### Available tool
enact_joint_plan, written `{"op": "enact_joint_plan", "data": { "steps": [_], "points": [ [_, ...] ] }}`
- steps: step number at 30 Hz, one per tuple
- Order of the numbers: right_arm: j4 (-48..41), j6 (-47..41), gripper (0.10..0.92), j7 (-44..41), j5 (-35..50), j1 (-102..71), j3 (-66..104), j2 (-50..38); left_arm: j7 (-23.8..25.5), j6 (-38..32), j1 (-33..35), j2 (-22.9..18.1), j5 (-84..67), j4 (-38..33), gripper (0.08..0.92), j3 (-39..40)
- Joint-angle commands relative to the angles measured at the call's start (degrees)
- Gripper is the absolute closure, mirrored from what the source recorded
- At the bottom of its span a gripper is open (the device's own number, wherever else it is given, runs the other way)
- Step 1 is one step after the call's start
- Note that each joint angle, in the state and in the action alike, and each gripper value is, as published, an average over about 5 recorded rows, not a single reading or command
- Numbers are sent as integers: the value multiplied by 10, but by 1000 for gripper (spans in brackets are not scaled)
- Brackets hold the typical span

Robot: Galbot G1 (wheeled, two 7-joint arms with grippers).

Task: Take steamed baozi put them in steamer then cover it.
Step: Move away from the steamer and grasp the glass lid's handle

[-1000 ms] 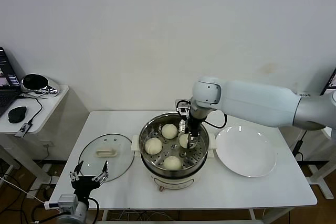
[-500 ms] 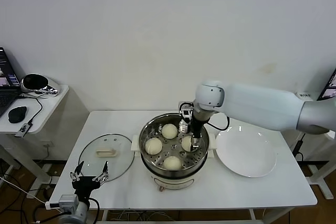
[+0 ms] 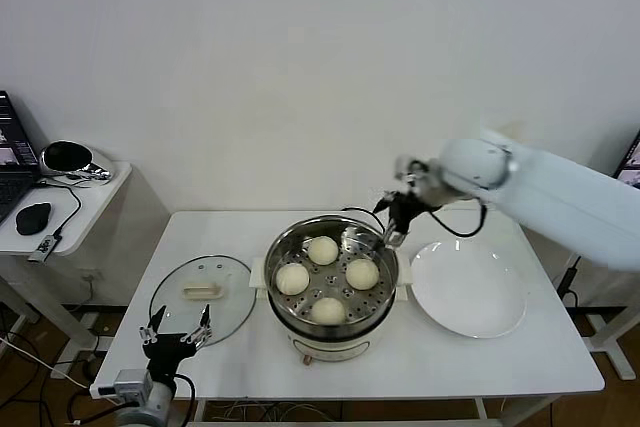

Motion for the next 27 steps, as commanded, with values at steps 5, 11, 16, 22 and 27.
{"op": "enact_joint_plan", "data": {
  "steps": [5, 11, 16, 22, 27],
  "points": [
    [135, 166, 203, 280, 90, -662, 755, -148, -11, -8, 12, 5, -28, -3, 177, 24],
    [142, 257, 203, 330, 71, -860, 935, 15, -4, -11, 13, -8, 12, -32, 177, 41],
    [137, 338, 203, 377, 72, -970, 972, 131, 2, -21, 5, -7, 40, -38, 177, 48],
    [130, 357, 203, 429, 111, -1023, 973, 256, 5, -48, -1, 17, 110, -7, 177, 37],
    [114, 362, 203, 442, 109, -1028, 976, 304, -9, -131, -9, 42, 306, 43, 177, 26]
  ]
}}
